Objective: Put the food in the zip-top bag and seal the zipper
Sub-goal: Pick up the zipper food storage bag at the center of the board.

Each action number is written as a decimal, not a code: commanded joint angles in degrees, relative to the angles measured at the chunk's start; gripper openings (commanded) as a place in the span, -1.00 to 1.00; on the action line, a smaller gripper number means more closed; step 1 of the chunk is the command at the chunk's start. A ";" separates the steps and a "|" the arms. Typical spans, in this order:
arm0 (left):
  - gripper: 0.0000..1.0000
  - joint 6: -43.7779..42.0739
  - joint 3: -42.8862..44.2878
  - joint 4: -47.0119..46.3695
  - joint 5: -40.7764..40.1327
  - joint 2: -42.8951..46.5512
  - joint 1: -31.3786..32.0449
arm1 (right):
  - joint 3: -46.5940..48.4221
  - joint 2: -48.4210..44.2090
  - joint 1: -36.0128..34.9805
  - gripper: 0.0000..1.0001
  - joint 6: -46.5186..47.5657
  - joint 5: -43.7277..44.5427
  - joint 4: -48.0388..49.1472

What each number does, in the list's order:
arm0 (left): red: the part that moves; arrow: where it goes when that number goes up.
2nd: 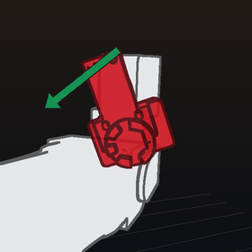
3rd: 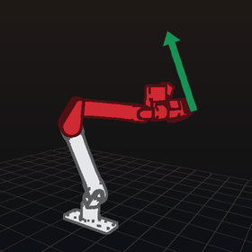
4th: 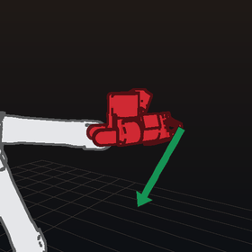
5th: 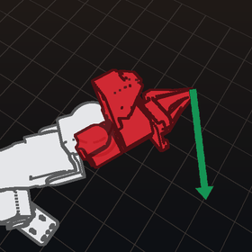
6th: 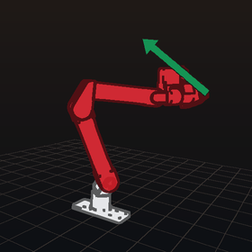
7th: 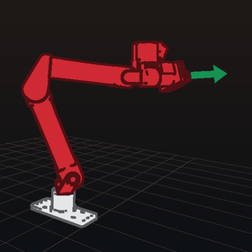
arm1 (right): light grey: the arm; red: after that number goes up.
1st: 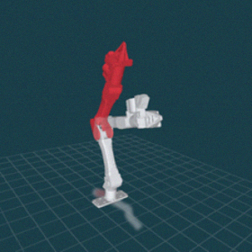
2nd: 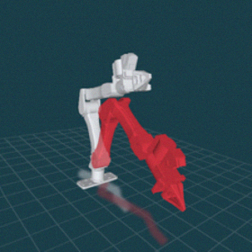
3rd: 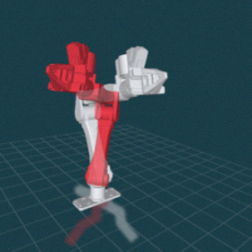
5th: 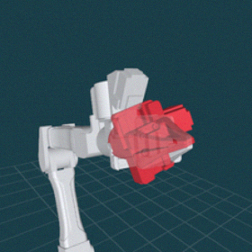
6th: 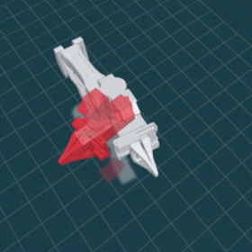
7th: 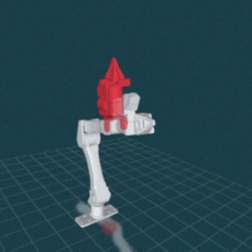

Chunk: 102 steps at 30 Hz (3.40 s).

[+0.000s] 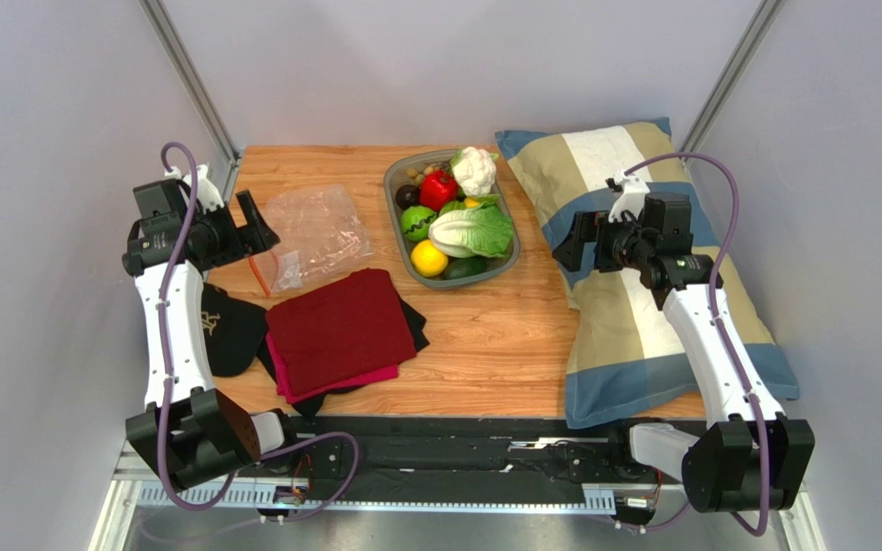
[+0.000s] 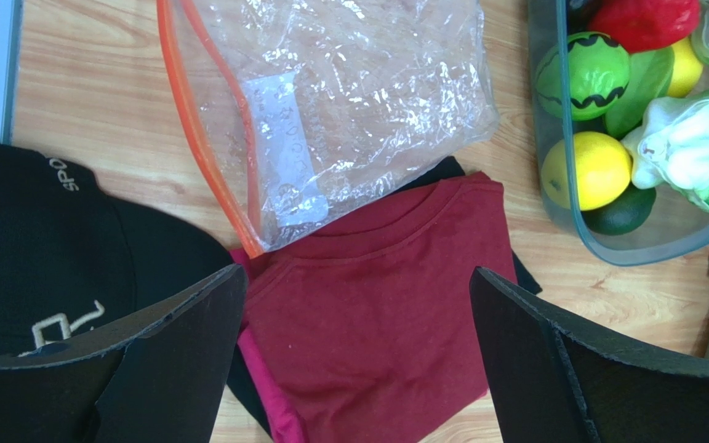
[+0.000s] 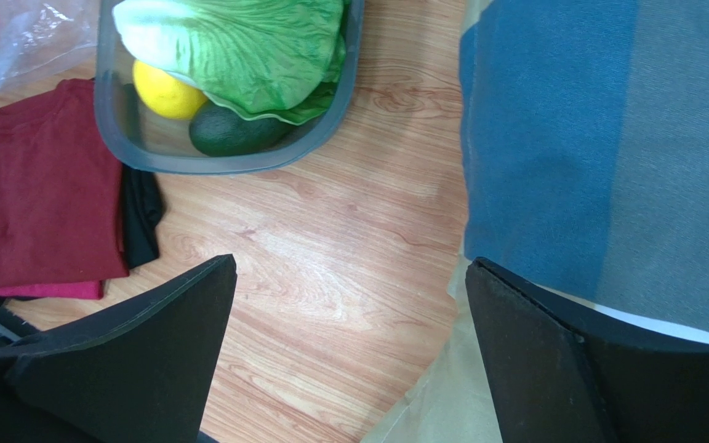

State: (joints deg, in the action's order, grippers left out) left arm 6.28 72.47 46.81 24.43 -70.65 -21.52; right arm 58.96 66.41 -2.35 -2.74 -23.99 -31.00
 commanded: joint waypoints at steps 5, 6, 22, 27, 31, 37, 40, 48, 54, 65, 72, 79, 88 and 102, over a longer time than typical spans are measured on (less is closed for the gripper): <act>0.98 2.76 2.06 0.22 -0.08 -1.24 -1.86 | 1.07 0.90 -0.11 1.00 0.72 -5.80 2.62; 0.98 3.55 2.33 0.04 0.62 -2.29 -2.38 | 1.33 1.17 -0.02 1.00 0.72 -5.98 2.27; 0.98 16.38 -4.26 -19.37 9.67 -18.81 -9.95 | 5.02 5.57 -0.11 1.00 0.98 -7.92 -0.46; 0.98 19.99 -6.63 -25.27 9.76 -24.52 -9.95 | 7.30 6.89 -0.11 1.00 1.95 -8.36 -2.48; 0.94 21.49 -8.22 -29.83 12.82 -26.46 -10.03 | 7.14 7.24 -0.11 1.00 1.87 -8.18 -2.57; 0.43 24.39 -8.13 -36.34 21.00 -27.87 -9.69 | 7.13 8.29 -0.11 1.00 1.60 -8.00 -2.48; -0.11 22.11 -6.03 -34.34 22.16 -27.87 -8.46 | 7.75 8.91 -0.11 1.00 1.60 -8.27 -2.66; -1.00 12.80 1.79 -24.67 21.01 -23.40 -2.93 | 10.03 9.17 -0.02 1.00 4.31 -7.92 -5.29; -1.00 -4.94 8.47 -15.27 22.32 -16.11 3.84 | 13.72 9.17 0.24 1.00 10.20 -7.13 -11.00; -1.00 -46.95 19.54 14.16 18.03 -2.57 25.00 | 25.67 8.12 0.68 1.00 10.74 -11.43 -18.30; -1.00 -69.29 20.96 34.73 13.11 0.34 41.96 | 29.54 6.37 0.59 1.00 9.07 -16.43 -18.13; -1.00 -75.54 18.85 36.43 4.85 -1.59 57.61 | 28.76 5.04 0.15 1.00 11.62 -24.33 -18.12; -1.00 -75.98 14.83 28.52 2.82 -2.92 66.69 | 25.07 5.22 -12.67 0.37 14.96 -24.97 -21.21; -1.00 -73.52 9.89 19.82 3.61 -0.63 74.60 | 15.06 6.98 -30.94 0.53 10.22 -21.90 -16.99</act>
State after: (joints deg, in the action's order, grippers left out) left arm -67.33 82.48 70.04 25.80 -73.49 52.05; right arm 76.27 74.19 -29.21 8.10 -47.94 -50.68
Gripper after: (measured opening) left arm 0.009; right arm 0.716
